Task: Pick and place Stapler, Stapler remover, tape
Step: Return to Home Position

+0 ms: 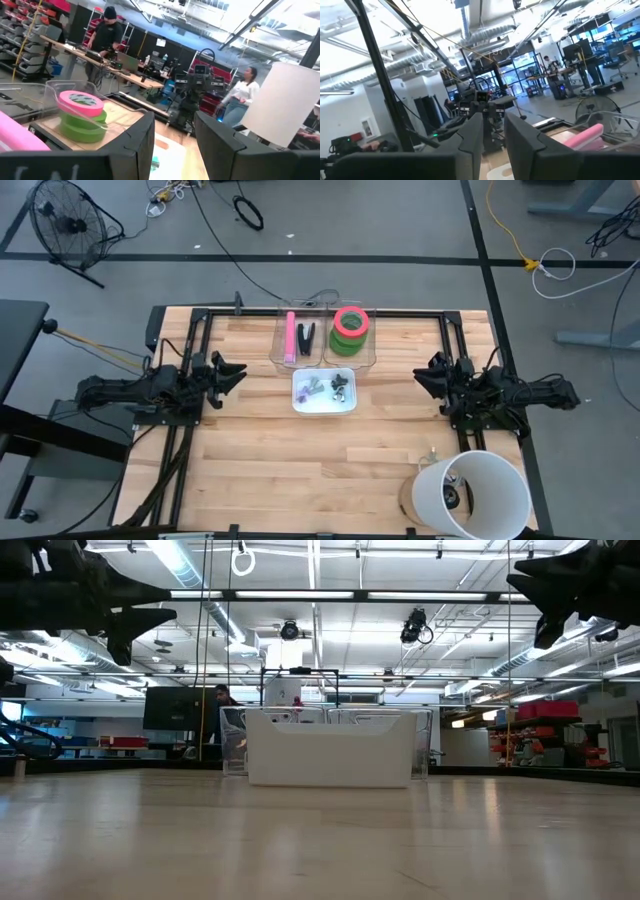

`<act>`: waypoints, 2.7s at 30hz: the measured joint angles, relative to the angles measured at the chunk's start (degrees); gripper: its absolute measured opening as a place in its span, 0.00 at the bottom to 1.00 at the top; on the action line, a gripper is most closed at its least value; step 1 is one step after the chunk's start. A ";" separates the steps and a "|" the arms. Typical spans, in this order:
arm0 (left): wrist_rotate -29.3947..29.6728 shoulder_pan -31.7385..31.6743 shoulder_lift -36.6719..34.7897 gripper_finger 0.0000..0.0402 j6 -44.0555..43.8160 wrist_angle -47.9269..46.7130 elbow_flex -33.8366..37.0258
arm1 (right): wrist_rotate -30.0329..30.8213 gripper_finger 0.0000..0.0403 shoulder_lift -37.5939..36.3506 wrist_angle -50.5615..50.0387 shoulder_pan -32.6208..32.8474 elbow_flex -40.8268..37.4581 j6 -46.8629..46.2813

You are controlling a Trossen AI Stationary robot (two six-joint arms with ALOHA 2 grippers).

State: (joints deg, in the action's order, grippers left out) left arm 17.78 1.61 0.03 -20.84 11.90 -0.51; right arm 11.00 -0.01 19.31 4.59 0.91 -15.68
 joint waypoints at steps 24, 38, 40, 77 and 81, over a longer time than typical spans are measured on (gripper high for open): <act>-0.02 -0.04 0.00 0.36 -0.02 0.06 0.00 | 3.11 0.20 1.15 -16.38 -0.03 0.00 23.70; -0.04 -0.33 0.00 0.36 0.13 0.02 0.02 | 3.09 0.20 1.16 -16.39 -0.03 0.00 17.66; 0.05 -0.69 0.02 0.36 4.54 -0.92 0.04 | 3.09 0.20 1.16 -16.38 -0.03 0.00 17.66; -18.23 -0.79 0.01 0.36 12.00 -9.36 0.08 | 3.08 0.20 1.18 -16.39 -0.03 0.03 17.68; -18.25 -0.79 0.31 0.36 12.02 -7.60 0.09 | 3.08 0.20 1.18 -16.39 -0.03 0.04 17.68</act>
State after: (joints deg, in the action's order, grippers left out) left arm -0.47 0.82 0.35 -8.82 4.30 -0.43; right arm 14.09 1.17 2.92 4.56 0.95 2.00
